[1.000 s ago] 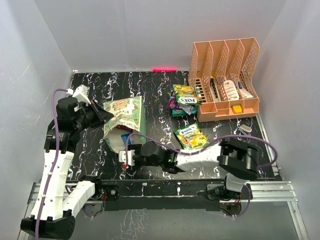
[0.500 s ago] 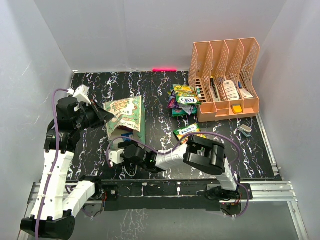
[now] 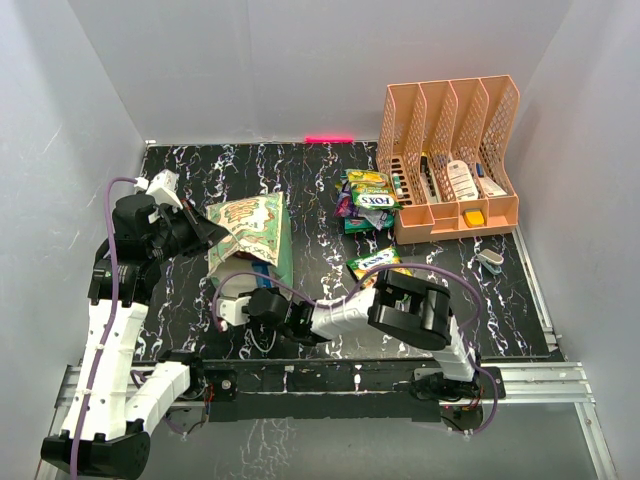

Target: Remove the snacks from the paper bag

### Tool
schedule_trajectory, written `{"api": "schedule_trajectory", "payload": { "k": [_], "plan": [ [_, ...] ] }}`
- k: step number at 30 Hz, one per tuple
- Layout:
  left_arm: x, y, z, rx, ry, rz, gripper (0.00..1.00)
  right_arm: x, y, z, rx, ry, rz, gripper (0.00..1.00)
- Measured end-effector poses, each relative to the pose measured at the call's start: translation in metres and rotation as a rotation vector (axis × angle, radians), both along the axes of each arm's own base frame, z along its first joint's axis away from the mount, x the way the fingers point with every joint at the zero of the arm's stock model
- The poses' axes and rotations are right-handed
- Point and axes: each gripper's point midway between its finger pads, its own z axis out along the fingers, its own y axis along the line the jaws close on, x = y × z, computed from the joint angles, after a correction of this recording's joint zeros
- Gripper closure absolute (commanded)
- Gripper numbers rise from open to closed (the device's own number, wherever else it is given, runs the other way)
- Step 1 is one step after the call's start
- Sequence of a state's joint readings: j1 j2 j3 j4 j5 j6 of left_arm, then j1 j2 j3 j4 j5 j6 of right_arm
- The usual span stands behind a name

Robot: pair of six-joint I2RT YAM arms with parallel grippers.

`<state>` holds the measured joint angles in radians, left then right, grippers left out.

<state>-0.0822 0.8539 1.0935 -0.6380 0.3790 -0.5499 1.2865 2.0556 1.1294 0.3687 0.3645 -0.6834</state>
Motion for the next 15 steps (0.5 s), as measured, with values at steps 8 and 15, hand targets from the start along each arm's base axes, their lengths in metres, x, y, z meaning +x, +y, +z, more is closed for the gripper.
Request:
{"api": "schedule_trajectory", "payload": {
  "k": [8,15],
  "plan": [
    [-0.001,0.000,-0.002,0.001,0.009,0.000,1.00,-0.028,-0.013,0.030,0.060,0.129,0.065,0.93],
    [-0.001,0.000,-0.002,0.001,0.009,0.000,1.00,-0.065,-0.030,0.090,0.226,0.241,0.177,0.93]
  ]
}}
